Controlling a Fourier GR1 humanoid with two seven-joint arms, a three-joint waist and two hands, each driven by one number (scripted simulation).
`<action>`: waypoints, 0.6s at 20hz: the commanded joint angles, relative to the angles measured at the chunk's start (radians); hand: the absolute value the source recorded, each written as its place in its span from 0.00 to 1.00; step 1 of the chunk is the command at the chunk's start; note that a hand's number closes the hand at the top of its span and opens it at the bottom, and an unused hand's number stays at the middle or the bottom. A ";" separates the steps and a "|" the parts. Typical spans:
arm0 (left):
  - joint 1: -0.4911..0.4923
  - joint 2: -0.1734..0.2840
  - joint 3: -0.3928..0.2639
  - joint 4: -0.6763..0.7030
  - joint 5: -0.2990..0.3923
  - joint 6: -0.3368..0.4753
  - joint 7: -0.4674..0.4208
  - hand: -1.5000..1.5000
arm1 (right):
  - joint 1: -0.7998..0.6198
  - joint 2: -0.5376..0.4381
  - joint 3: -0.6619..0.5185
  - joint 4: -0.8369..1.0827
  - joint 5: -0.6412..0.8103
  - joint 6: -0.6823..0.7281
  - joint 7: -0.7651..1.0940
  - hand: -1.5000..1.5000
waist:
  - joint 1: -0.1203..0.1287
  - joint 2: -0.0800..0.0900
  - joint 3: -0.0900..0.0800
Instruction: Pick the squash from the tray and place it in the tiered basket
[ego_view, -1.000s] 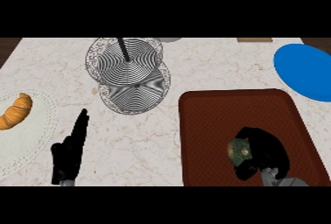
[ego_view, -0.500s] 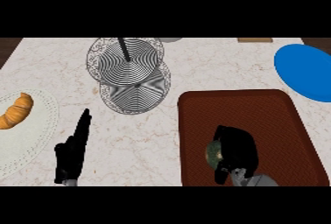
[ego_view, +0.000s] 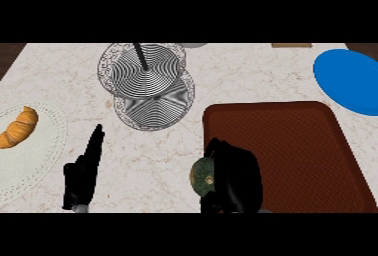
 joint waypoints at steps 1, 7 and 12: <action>0.011 -0.008 0.019 0.069 0.022 -0.012 0.004 0.50 | -0.043 0.027 0.015 -0.185 0.028 -0.065 0.206 1.00 | -0.015 0.002 -0.008; 0.019 0.015 0.019 0.028 0.016 -0.020 0.044 0.50 | -0.224 0.027 0.002 -0.408 0.141 0.064 0.309 1.00 | -0.012 -0.002 -0.009; 0.043 0.013 0.027 0.087 0.012 -0.031 -0.026 0.50 | -0.390 0.027 -0.034 -0.411 0.152 0.197 0.334 1.00 | -0.010 -0.002 -0.012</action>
